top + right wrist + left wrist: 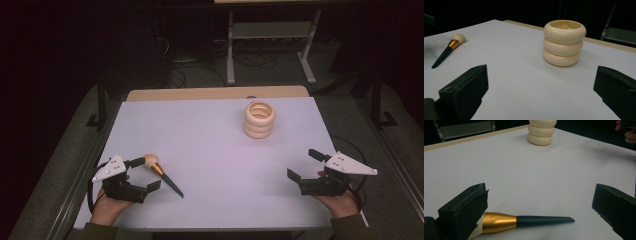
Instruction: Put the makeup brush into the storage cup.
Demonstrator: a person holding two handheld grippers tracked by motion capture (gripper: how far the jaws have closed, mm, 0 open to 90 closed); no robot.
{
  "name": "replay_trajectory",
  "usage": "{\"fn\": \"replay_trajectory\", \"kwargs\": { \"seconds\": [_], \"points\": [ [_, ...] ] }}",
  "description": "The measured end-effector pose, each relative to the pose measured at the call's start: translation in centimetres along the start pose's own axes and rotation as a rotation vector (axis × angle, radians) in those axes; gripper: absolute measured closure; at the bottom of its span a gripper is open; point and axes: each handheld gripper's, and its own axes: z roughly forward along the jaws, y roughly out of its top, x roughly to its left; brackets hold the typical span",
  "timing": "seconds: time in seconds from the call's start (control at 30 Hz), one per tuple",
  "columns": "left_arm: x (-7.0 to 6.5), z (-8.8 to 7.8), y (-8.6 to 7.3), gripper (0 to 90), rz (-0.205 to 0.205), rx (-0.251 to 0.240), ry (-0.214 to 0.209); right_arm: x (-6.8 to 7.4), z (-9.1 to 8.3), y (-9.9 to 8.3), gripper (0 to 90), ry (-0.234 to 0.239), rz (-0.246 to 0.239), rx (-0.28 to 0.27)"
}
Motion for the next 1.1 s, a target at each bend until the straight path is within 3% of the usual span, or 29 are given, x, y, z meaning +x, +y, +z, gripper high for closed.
{"fn": "replay_trajectory", "kwargs": {
  "seconds": [0.53,0.87,1.1],
  "points": [
    [-0.1,0.0,0.3,0.0,-0.044,0.023,0.041,0.0,0.0,0.1,0.0,-0.005,0.0,0.002],
    [-0.1,0.5,0.9,0.0,-0.054,0.065,0.088,0.1,0.3,-0.1,0.0,-0.006,-0.007,0.014],
    [0.1,1.0,1.2,0.0,-0.073,0.1,0.145,0.1,0.4,-0.1,0.0,-0.01,-0.009,0.022]
  ]
}}
